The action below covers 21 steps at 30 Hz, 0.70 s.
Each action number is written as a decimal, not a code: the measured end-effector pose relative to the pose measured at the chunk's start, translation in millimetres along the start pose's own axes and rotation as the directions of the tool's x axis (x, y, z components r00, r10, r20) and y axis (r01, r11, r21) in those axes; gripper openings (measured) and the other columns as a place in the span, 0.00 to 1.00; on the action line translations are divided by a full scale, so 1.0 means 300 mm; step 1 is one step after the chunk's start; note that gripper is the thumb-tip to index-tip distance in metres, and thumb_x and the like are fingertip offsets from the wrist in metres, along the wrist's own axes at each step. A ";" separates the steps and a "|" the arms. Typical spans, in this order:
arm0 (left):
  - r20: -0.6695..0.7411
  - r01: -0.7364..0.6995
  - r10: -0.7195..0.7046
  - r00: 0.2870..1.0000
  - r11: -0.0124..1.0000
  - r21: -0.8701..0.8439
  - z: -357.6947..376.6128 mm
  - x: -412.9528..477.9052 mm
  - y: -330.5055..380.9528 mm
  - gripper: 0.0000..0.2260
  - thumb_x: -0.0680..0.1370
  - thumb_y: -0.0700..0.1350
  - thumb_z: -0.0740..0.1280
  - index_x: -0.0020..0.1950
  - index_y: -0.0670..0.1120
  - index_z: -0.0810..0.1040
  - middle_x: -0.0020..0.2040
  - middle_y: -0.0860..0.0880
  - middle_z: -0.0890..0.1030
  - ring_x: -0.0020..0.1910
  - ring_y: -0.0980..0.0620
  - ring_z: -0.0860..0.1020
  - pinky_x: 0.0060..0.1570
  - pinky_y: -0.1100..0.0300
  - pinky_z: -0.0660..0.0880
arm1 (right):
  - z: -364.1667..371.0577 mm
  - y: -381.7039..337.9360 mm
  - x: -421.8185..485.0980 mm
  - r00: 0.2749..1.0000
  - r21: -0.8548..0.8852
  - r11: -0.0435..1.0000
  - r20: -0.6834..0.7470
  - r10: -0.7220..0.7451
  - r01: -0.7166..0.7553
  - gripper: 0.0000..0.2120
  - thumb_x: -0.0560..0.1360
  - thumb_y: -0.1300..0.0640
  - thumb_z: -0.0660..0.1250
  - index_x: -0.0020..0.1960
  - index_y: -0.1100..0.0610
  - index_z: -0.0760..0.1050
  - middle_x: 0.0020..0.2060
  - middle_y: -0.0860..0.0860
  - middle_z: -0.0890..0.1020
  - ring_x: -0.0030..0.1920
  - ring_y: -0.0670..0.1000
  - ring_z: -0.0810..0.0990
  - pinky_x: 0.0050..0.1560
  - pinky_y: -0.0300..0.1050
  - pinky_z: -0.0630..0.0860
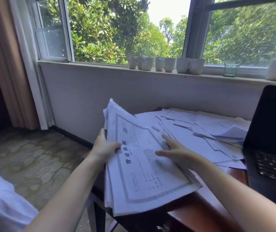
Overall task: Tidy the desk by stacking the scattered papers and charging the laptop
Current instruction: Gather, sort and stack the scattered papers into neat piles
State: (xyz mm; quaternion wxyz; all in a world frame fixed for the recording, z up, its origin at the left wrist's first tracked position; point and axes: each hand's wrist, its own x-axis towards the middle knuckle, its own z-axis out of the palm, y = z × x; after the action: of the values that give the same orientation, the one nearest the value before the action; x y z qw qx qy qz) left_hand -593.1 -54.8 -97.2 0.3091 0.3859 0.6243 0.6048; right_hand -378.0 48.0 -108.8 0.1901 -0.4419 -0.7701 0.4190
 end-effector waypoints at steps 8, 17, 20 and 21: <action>0.013 -0.449 0.460 0.888 0.872 -0.194 -0.026 -0.035 0.203 0.15 0.76 0.33 0.66 0.56 0.49 0.71 0.50 0.46 0.83 0.47 0.50 0.83 0.44 0.58 0.81 | -0.137 -0.208 -0.001 0.899 0.487 0.765 -0.338 -0.279 0.421 0.16 0.72 0.60 0.71 0.59 0.60 0.75 0.49 0.54 0.84 0.47 0.51 0.84 0.49 0.46 0.81; -0.097 -0.505 0.496 0.863 0.847 -0.164 -0.043 0.042 0.313 0.19 0.70 0.46 0.74 0.56 0.52 0.69 0.47 0.51 0.80 0.39 0.60 0.82 0.34 0.66 0.77 | -0.186 -0.315 -0.076 0.784 0.385 0.692 -0.422 -0.456 0.610 0.17 0.68 0.60 0.72 0.55 0.56 0.74 0.44 0.48 0.84 0.47 0.48 0.83 0.44 0.41 0.78; -0.123 -0.534 0.521 0.845 0.838 -0.117 -0.049 0.062 0.370 0.18 0.69 0.49 0.73 0.56 0.50 0.72 0.46 0.52 0.81 0.37 0.64 0.81 0.33 0.71 0.75 | -0.242 -0.393 -0.093 0.754 0.427 0.628 -0.458 -0.470 0.651 0.21 0.69 0.63 0.73 0.60 0.58 0.72 0.44 0.49 0.84 0.45 0.50 0.83 0.44 0.45 0.80; -0.124 -0.542 0.529 0.839 0.834 -0.106 -0.048 0.071 0.388 0.18 0.70 0.47 0.74 0.57 0.47 0.73 0.46 0.51 0.81 0.36 0.64 0.81 0.32 0.72 0.74 | -0.253 -0.422 -0.095 0.740 0.427 0.611 -0.483 -0.469 0.666 0.19 0.70 0.64 0.71 0.59 0.58 0.71 0.44 0.50 0.83 0.45 0.50 0.83 0.45 0.46 0.81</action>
State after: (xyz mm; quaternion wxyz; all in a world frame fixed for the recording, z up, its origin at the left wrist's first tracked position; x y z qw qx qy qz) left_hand -603.5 -47.5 21.3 0.1248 0.4958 0.4616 0.7249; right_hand -378.5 27.7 40.1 0.5618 -0.1537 -0.6643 0.4685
